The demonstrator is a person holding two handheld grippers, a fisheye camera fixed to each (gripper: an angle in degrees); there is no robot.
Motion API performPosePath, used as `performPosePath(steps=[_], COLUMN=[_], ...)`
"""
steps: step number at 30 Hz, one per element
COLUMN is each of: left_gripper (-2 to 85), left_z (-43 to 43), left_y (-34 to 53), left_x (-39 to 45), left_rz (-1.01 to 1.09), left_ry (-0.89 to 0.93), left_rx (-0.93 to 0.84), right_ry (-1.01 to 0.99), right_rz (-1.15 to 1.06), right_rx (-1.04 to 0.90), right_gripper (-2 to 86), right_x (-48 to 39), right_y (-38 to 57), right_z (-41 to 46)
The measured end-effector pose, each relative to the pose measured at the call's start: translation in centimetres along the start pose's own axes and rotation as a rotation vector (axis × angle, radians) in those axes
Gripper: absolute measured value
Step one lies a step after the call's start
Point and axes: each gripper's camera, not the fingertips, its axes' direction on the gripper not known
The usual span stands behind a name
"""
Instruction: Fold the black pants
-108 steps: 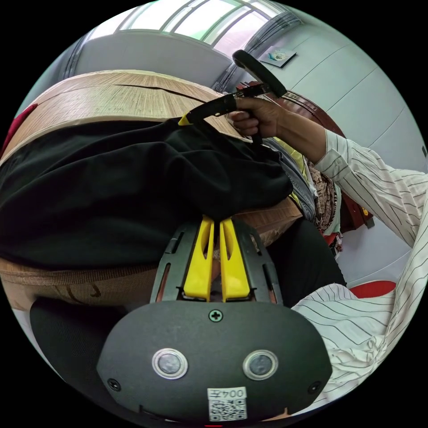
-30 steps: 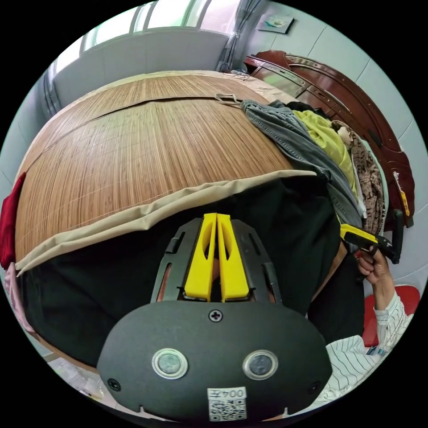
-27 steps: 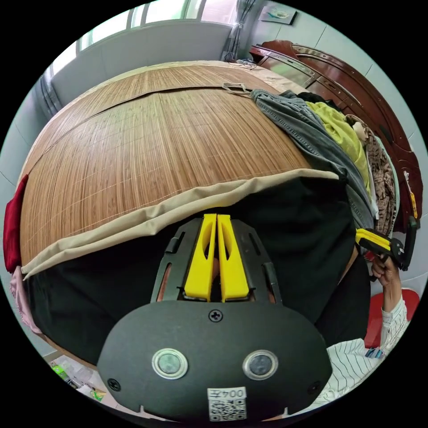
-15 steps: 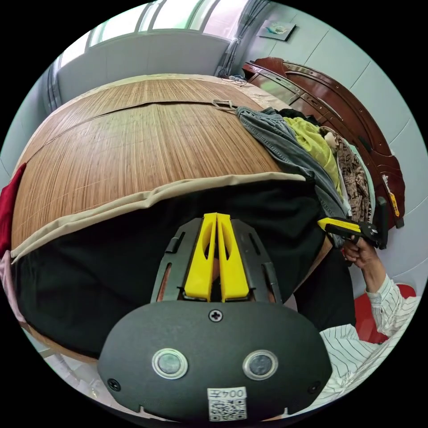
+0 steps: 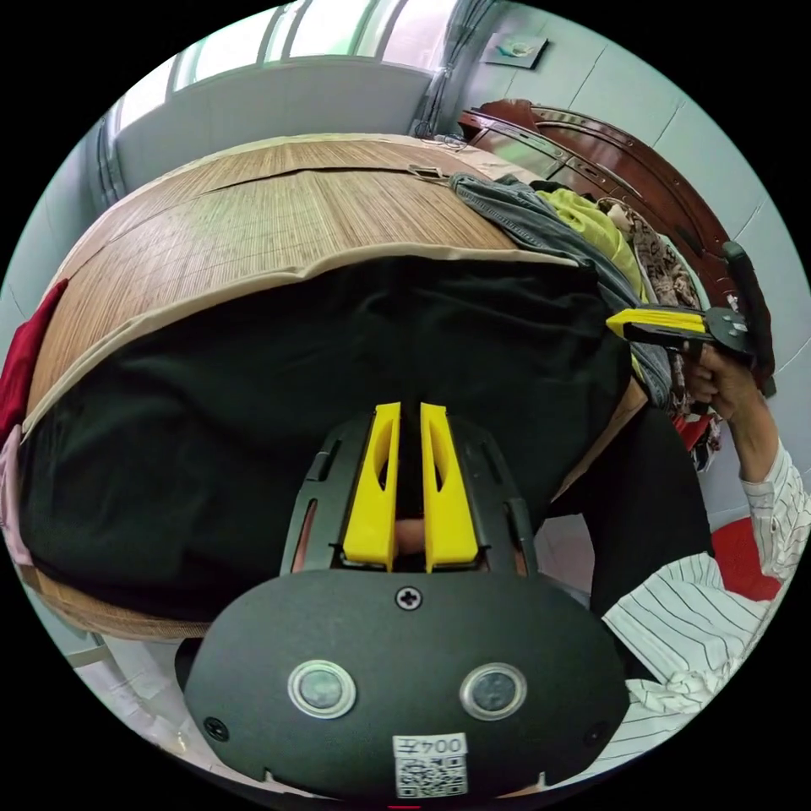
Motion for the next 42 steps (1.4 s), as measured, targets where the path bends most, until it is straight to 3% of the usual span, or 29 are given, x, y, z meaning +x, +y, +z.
performPosePath(steps=[3,11,14,18,23,28,34,42], left_gripper=[4.2,5.4,4.6,2.2,3.7,8.3,10.0,10.1], left_z=[-0.4,-1.6,-2.3,-6.3,-13.7,-21.9,-24.5,-22.8], left_y=[0.4,2.1,2.3,2.8,5.7,11.8,12.9,10.1], left_x=[-0.9,-3.7,-5.5,-8.6,-15.9,-34.1,-48.9,-56.1], left_rz=[-0.006,-0.060,-0.108,-0.129,-0.184,-0.431,-0.482,-0.386], left_ry=[0.020,0.053,0.106,0.191,-0.036,-0.237,-0.426,-0.523], left_rx=[-0.003,0.033,0.019,0.103,0.249,0.312,0.165,0.043], right_ry=[0.053,0.016,-0.009,-0.002,-0.258,-0.323,-0.475,-0.536], right_rz=[-0.082,-0.137,-0.104,0.075,0.158,0.114,0.205,0.269], right_rx=[-0.160,-0.061,-0.127,0.116,0.250,0.261,0.266,0.240], right_gripper=[3.2,2.3,3.7,4.1,1.8,-0.5,-0.7,-0.7], right_x=[-2.1,-2.2,-1.0,-0.3,-2.4,-4.7,-4.6,-4.0], right_y=[-1.1,-1.1,-1.7,-1.0,-0.4,-0.4,-1.0,-1.9], right_z=[3.3,3.4,3.0,-1.5,-2.6,-1.5,0.7,2.6])
